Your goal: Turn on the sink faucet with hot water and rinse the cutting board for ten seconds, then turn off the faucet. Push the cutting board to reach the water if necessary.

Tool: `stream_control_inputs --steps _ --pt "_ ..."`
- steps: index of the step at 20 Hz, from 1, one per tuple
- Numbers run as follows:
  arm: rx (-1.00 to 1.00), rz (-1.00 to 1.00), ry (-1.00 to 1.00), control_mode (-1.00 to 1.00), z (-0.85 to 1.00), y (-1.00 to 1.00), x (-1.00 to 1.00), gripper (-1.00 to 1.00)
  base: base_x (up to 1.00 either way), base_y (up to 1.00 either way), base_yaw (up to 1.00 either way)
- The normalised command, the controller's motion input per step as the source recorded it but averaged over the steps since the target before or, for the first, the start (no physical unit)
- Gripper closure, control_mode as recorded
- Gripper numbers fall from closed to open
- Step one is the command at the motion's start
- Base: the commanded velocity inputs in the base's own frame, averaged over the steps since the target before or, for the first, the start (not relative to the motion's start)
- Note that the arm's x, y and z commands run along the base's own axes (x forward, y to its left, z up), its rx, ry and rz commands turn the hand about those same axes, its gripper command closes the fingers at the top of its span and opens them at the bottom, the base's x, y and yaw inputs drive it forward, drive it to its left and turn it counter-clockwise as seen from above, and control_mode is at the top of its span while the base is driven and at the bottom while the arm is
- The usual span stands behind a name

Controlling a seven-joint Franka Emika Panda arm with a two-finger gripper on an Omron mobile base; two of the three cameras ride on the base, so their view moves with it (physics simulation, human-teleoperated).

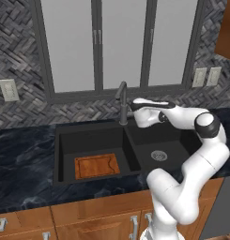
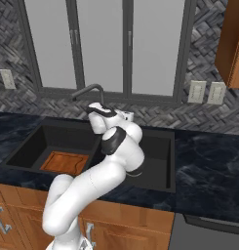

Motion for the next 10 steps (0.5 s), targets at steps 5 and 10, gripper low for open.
stream_control_inputs --steps 5,10 --pt "0.00 0.00 0.00 -1.00 -0.02 0.00 0.12 -1.00 0.00 0.00 0.00" --pt "0.00 0.00 0.00 -1.00 -0.02 0.00 0.09 -1.00 0.00 0.00 0.00"
